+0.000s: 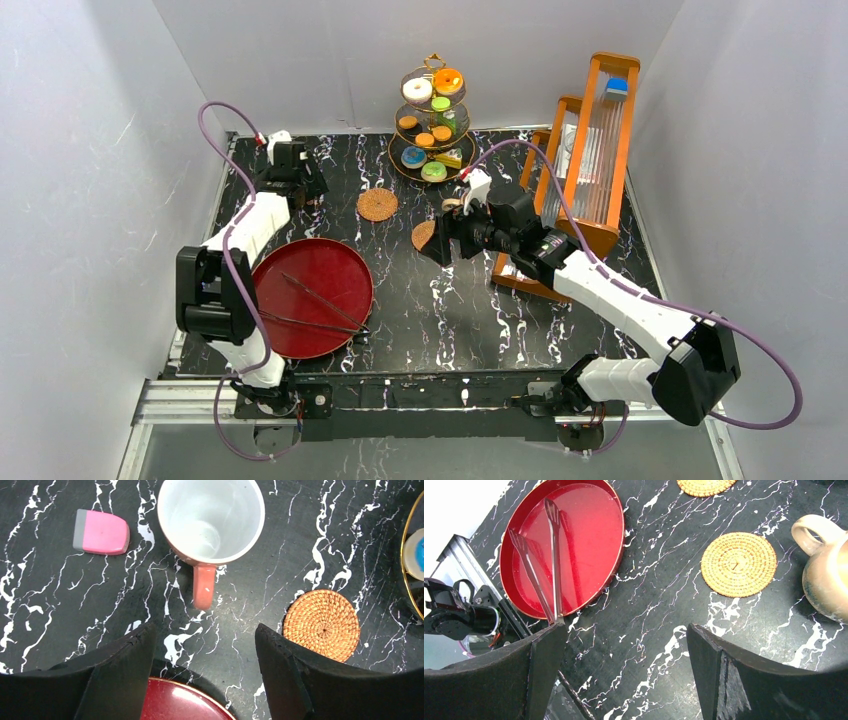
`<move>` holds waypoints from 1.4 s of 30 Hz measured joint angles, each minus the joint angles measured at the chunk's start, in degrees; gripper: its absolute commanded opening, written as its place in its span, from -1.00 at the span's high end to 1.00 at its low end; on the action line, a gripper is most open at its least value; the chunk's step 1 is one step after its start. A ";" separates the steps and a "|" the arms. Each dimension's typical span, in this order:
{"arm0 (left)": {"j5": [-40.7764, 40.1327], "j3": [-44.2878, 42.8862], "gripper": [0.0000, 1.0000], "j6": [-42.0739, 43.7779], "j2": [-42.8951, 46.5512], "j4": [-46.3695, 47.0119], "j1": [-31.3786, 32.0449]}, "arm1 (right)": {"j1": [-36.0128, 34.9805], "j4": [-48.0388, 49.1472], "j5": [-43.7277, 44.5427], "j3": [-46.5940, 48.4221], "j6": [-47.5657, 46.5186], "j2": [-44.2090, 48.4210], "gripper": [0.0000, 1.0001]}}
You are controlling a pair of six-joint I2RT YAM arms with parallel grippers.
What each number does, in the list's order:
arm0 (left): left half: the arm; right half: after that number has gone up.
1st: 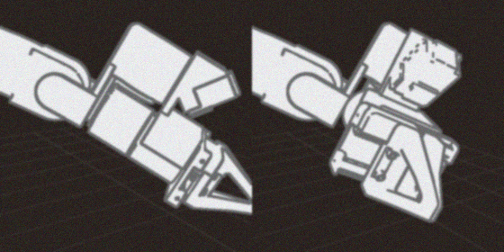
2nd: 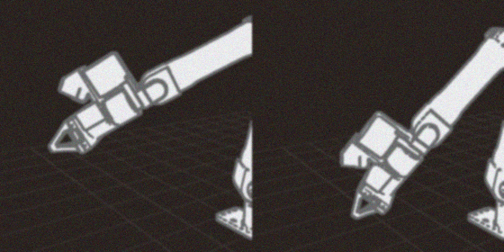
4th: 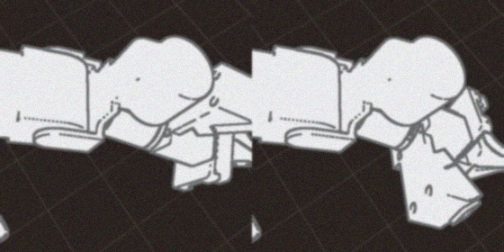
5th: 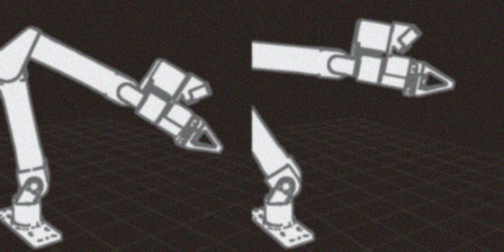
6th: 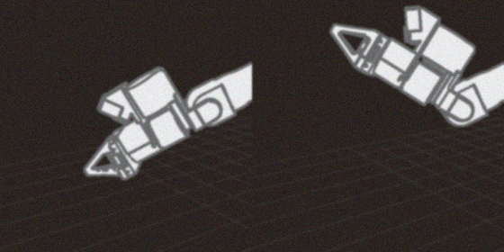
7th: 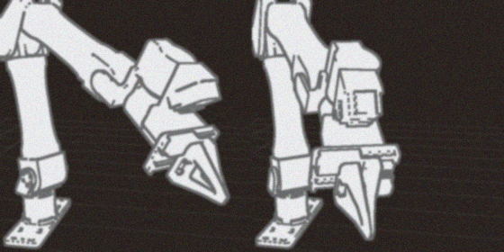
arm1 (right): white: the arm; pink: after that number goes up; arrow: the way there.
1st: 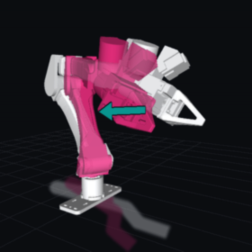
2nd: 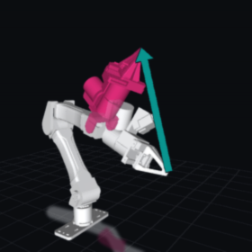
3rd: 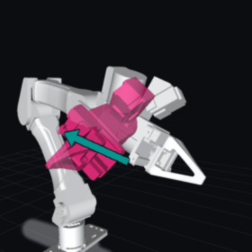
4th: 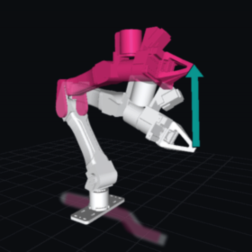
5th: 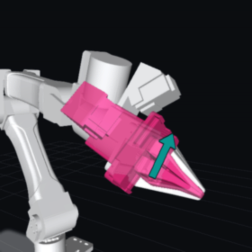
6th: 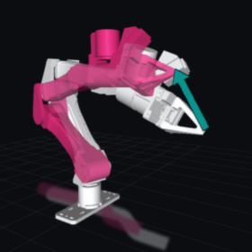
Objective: Serve the afternoon tea
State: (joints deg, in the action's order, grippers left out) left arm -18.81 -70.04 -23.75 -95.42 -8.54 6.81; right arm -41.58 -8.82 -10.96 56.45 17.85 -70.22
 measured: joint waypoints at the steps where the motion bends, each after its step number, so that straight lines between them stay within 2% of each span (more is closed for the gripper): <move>1: 0.33 0.00 -0.40 0.11 -0.13 0.20 0.00 | 0.00 -0.02 -0.11 0.00 0.00 -0.13 -0.97; 13: 0.92 -0.79 -0.21 0.63 -9.03 0.74 0.02 | 0.00 0.57 -0.17 0.02 -0.04 -1.11 -0.97; 20: 0.02 -5.22 -0.06 2.73 -12.72 1.38 0.00 | 0.00 1.33 -0.68 0.02 -0.09 -2.01 -0.97; 24: -0.28 -7.34 0.12 3.43 -14.86 1.84 0.00 | 0.00 1.49 -1.01 0.02 -0.13 -2.01 -0.97; 29: -0.28 -8.83 0.70 4.31 -16.90 1.62 -0.02 | 0.00 1.66 -0.98 0.02 -0.28 -2.01 -0.97; 33: 0.50 -8.98 1.00 6.01 -16.90 1.36 -0.24 | 0.00 1.68 -0.96 0.02 -0.39 -2.01 -0.97; 42: 8.24 -5.11 1.00 12.57 -12.09 2.62 -0.48 | 0.00 1.70 -0.42 0.02 -0.94 -1.99 -0.97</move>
State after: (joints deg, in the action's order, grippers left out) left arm -10.57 -75.16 -11.18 -107.50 -5.91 6.33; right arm -41.58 -7.11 -11.38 56.47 16.91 -72.20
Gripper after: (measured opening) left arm 0.165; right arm 0.985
